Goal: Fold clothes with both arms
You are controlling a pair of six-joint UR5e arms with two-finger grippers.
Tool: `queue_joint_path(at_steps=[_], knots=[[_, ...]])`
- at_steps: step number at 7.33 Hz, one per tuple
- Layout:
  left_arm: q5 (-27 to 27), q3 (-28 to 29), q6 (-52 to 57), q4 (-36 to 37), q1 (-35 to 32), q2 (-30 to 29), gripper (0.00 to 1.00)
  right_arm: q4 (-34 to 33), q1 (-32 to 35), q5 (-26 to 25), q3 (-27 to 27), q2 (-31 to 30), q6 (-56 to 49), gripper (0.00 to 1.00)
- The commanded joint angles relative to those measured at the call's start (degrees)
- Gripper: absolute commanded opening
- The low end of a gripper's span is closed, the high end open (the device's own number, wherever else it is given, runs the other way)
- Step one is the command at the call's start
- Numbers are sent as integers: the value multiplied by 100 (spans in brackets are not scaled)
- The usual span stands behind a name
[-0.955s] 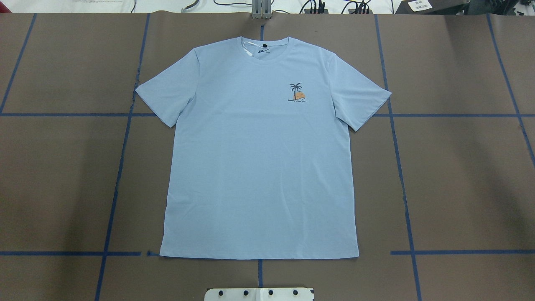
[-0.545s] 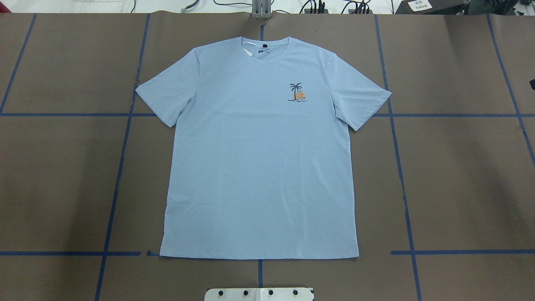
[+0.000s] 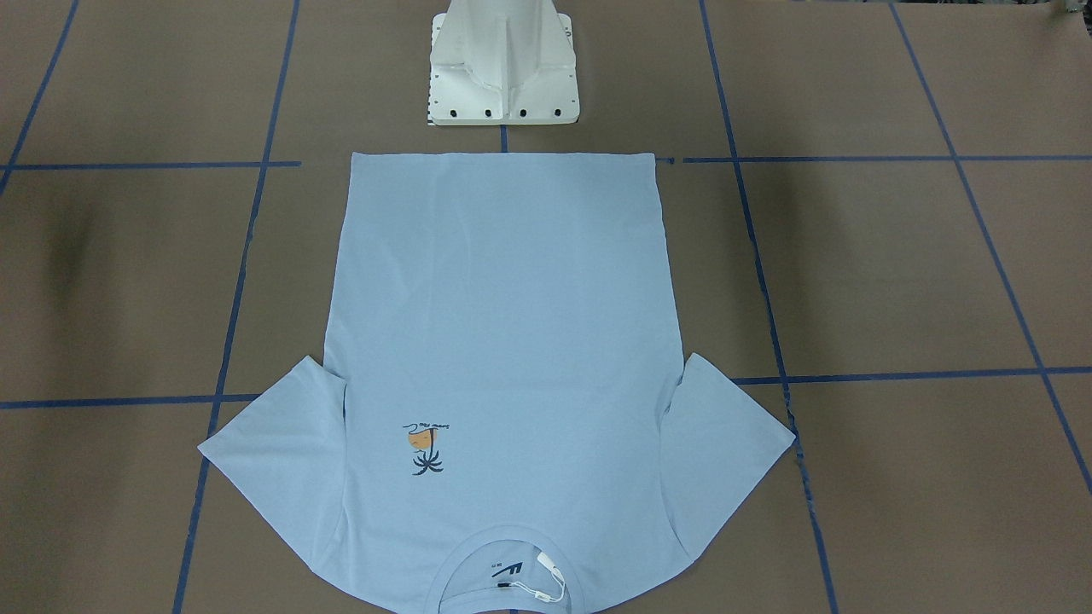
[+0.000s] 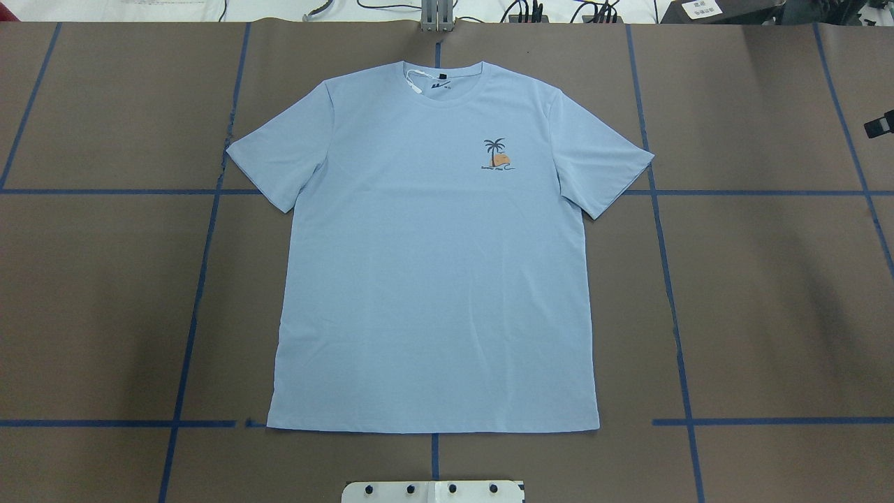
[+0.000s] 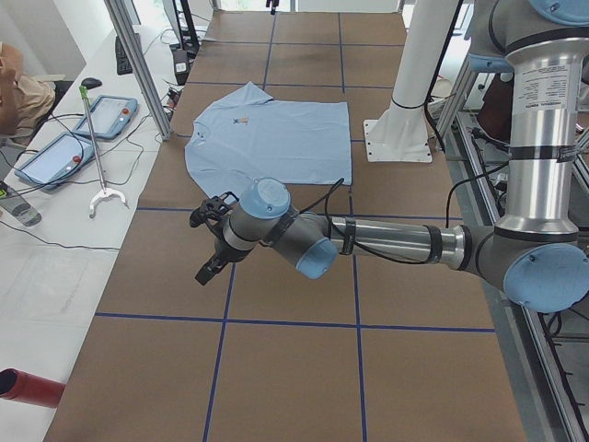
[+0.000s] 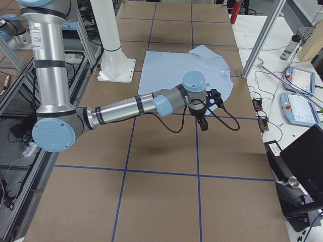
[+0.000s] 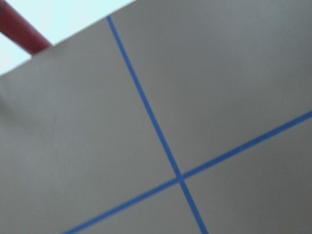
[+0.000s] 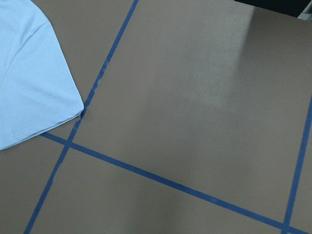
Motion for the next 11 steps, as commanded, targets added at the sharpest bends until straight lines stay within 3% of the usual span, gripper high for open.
queue_joint_path(at_steps=[1,2,3,4,5,7,10,11], knots=[[-3,40,-9,-330,0,-7,100,1239,-1200,-896,-54,182,2732,100],[-12,40,-9,-330,0,-7,100,1725,-1990,-1870,-211,348,3723,100],[-12,31,-9,-339,0,-7,100,1774,-2294,-2236,-569,663,3976,92],[-12,23,-9,-339,0,2,100,1783,-2323,-2292,-1130,1057,3987,80],[-12,23,-1,-339,9,-7,100,1818,-2350,-2536,-1692,1409,3988,74],[-12,31,-9,-339,9,-15,100,2728,-2595,-2767,-2660,1675,3988,65],[-12,23,-9,-330,9,-42,100,2864,-2754,-2969,-2876,1729,3987,55],[-12,31,-9,-330,9,-42,100,2864,-2763,-2970,-2876,1738,3988,45]])
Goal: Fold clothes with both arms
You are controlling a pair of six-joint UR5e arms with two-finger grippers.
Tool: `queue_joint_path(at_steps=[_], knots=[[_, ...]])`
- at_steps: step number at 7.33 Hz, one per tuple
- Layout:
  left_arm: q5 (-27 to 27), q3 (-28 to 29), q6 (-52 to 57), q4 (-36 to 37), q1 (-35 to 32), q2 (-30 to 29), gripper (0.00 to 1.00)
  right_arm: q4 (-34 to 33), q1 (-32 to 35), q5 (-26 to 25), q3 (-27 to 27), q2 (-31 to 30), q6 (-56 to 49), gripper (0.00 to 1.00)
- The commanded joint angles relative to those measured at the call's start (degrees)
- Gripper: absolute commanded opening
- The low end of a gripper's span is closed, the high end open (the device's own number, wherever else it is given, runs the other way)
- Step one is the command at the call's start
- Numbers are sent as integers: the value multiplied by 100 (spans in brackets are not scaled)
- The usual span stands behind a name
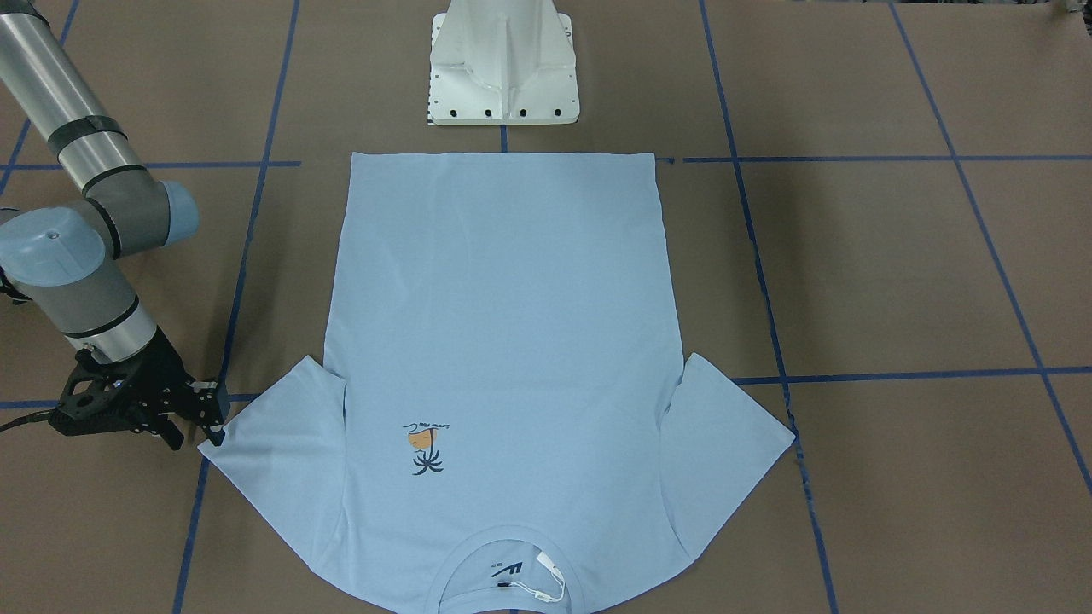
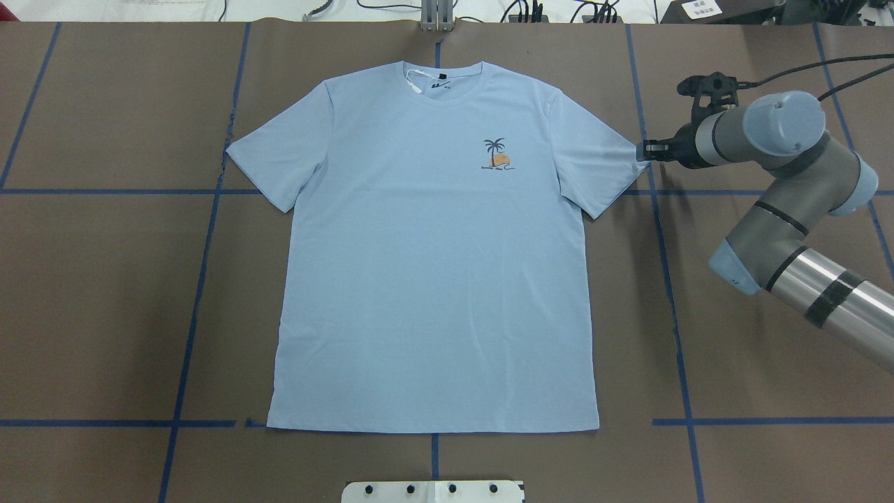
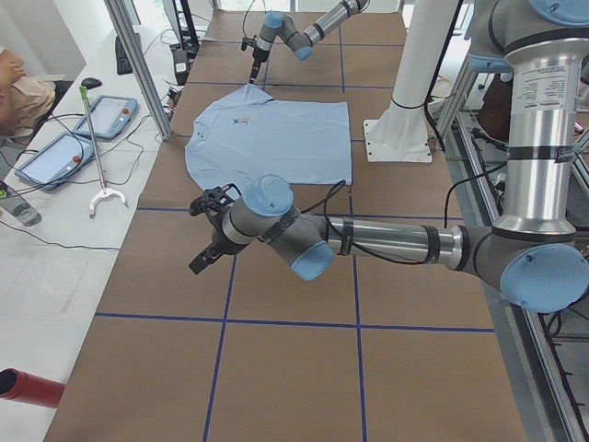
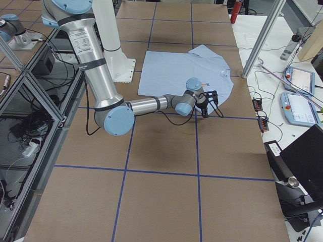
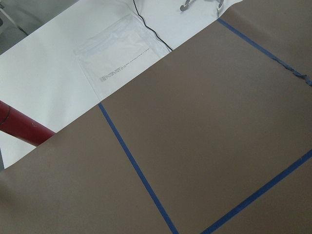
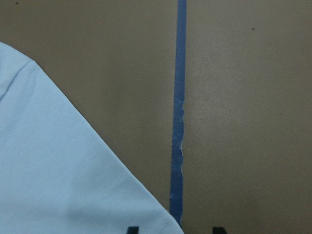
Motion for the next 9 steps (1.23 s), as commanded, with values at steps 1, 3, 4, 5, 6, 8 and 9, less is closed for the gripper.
queue_joint_path(at_steps=[1,3,4,5,6,8,9], knots=[[0,-6,8,-7,0,-3,100,13,-33,-33,-19,20,3,43],[0,-6,9,-8,0,-3,100,13,-33,-42,-19,11,3,39],[0,-6,9,-8,0,5,100,13,-33,-42,-19,11,3,26],[0,-6,9,-8,0,5,100,13,-33,-42,-19,11,-6,19],[0,3,9,-8,-8,14,100,13,-33,-59,-19,11,-6,11],[0,3,9,-8,0,23,100,-5,-33,-77,-10,55,11,0],[0,3,9,-8,-8,32,100,-83,-24,-120,25,194,29,0]])
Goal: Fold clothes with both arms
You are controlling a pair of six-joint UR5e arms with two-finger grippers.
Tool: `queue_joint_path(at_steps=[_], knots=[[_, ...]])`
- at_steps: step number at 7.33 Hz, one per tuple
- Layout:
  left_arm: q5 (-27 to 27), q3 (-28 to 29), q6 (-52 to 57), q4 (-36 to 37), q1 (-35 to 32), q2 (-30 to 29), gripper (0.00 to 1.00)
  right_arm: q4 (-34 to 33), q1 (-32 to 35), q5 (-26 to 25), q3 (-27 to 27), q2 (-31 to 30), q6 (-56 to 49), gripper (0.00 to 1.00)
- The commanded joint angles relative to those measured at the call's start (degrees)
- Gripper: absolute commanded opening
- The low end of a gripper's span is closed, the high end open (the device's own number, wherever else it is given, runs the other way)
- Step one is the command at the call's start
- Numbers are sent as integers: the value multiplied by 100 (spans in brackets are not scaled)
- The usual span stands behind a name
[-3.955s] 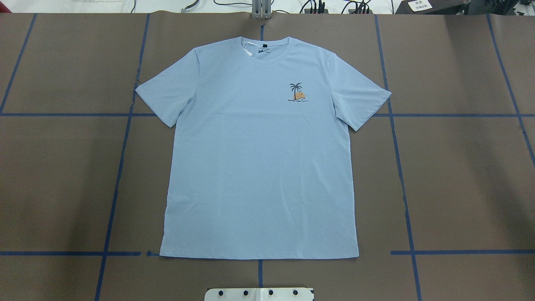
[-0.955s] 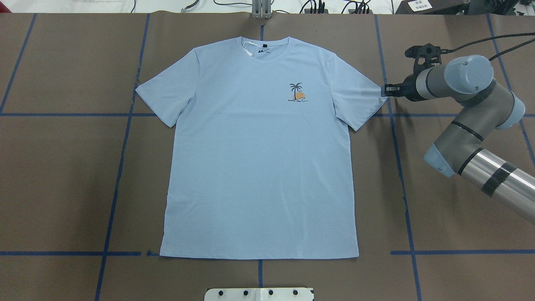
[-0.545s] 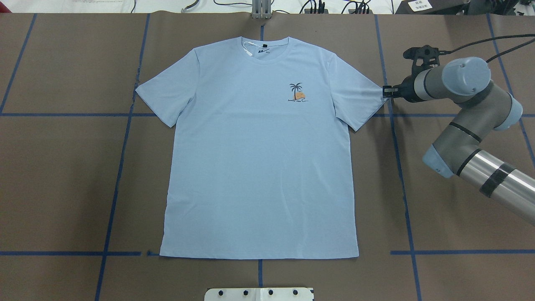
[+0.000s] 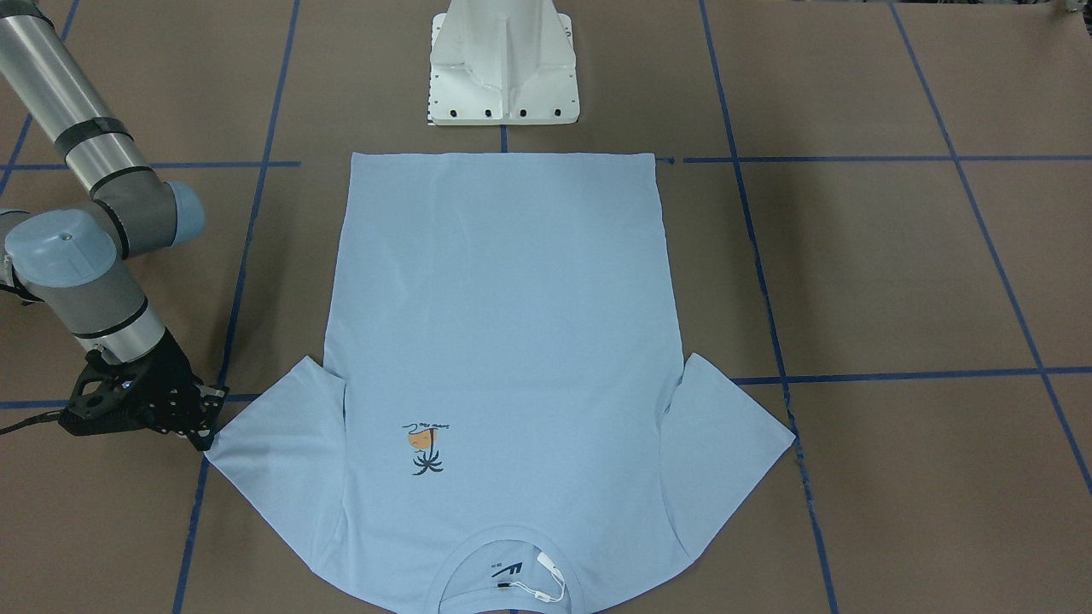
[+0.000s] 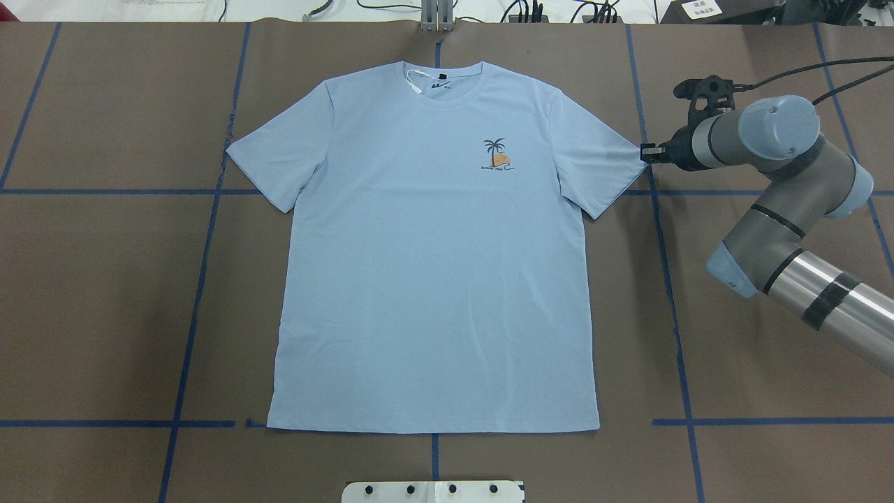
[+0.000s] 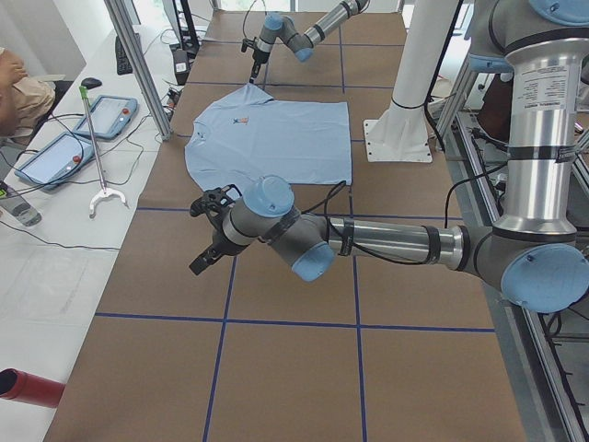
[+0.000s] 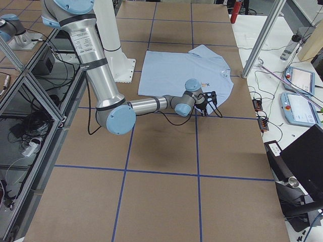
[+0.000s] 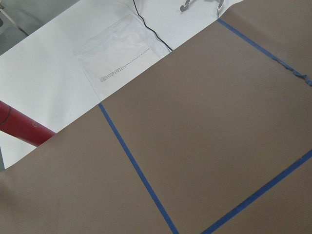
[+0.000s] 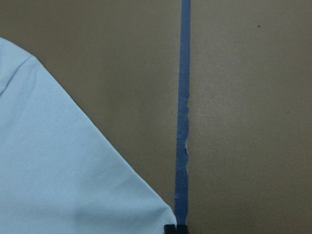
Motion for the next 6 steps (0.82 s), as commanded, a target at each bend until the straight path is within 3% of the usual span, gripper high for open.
queue_joint_path(at_steps=[1,3,4,6], knots=[[0,1,9,0,-3,9,100,-595,7,-186,143,390,28,0],[0,10,9,0,5,18,100,-2236,-132,-573,948,726,324,0],[0,10,9,0,-3,18,100,-2705,-420,-852,1013,1066,623,0],[0,1,9,0,-3,18,100,-3306,-992,-1608,578,1910,1517,0]])
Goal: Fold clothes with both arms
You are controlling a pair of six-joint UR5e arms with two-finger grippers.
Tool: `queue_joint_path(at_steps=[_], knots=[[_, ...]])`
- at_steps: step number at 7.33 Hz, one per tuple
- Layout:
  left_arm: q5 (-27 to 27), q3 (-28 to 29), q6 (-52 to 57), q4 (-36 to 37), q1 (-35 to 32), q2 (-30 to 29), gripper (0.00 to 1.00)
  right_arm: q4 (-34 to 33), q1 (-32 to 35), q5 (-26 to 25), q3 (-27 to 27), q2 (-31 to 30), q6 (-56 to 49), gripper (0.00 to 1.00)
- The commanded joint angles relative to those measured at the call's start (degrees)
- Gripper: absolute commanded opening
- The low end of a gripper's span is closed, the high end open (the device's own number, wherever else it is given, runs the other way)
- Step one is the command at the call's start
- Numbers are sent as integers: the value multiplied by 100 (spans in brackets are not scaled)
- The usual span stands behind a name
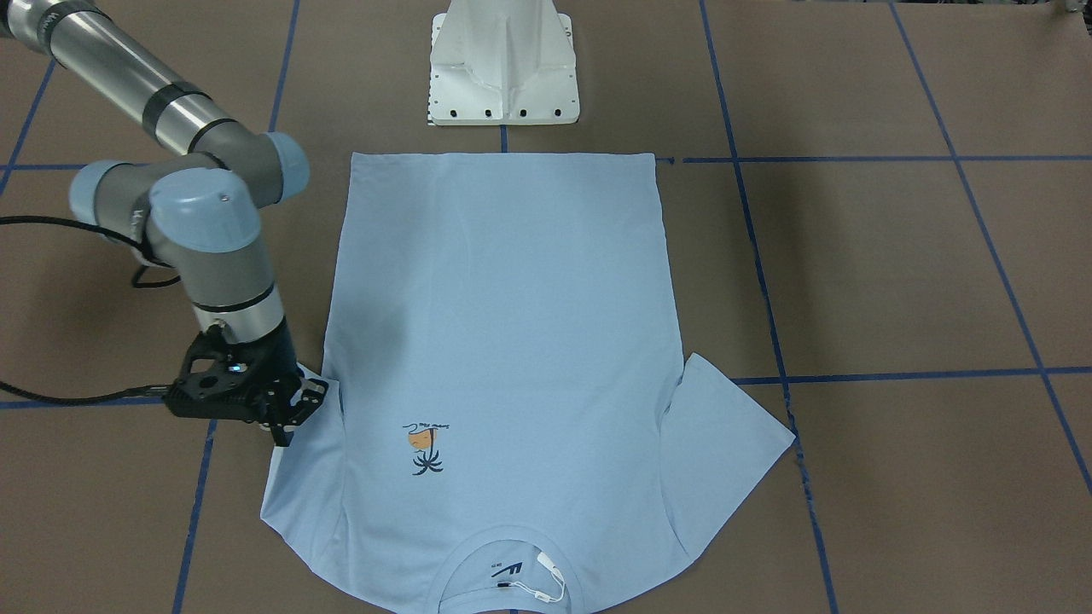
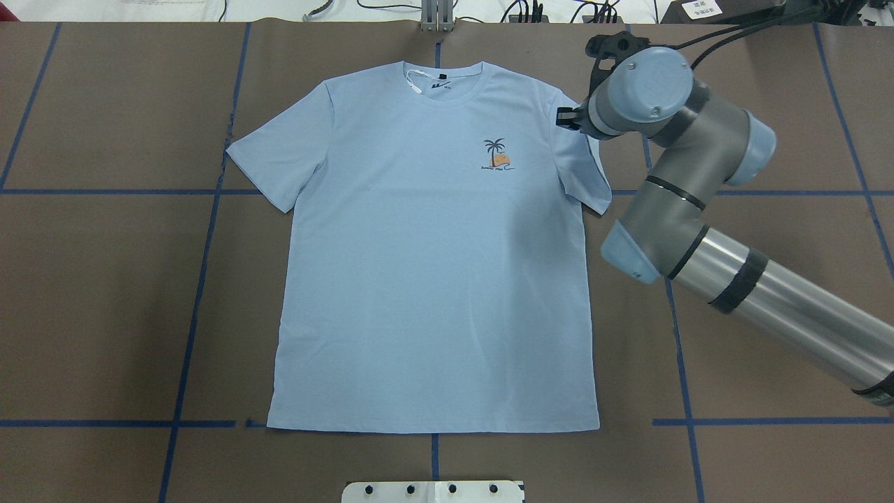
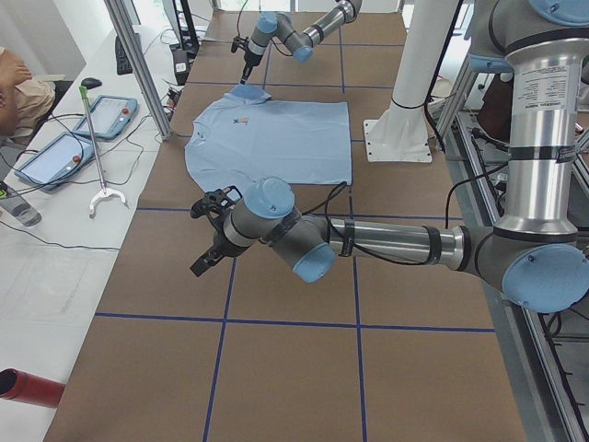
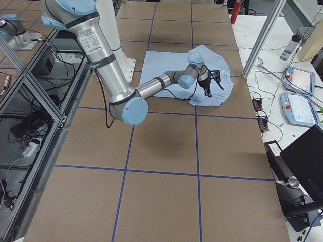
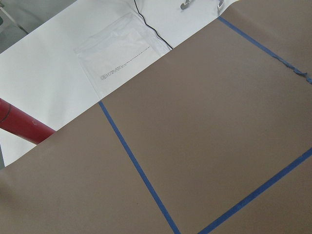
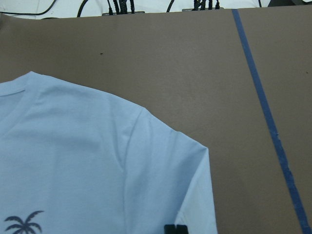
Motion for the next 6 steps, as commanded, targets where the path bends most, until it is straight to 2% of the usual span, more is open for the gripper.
queue_joint_path(at_steps=[1,2,6], knots=[[0,-4,0,0,-2,9,100,-359,-464,-675,-676,839,800,0],[0,-4,0,0,-2,9,100,-333,-553,-791,-1045,1077,915,0],[0,-12,0,0,-2,18,100,-315,-598,-880,-1190,1114,907,0]])
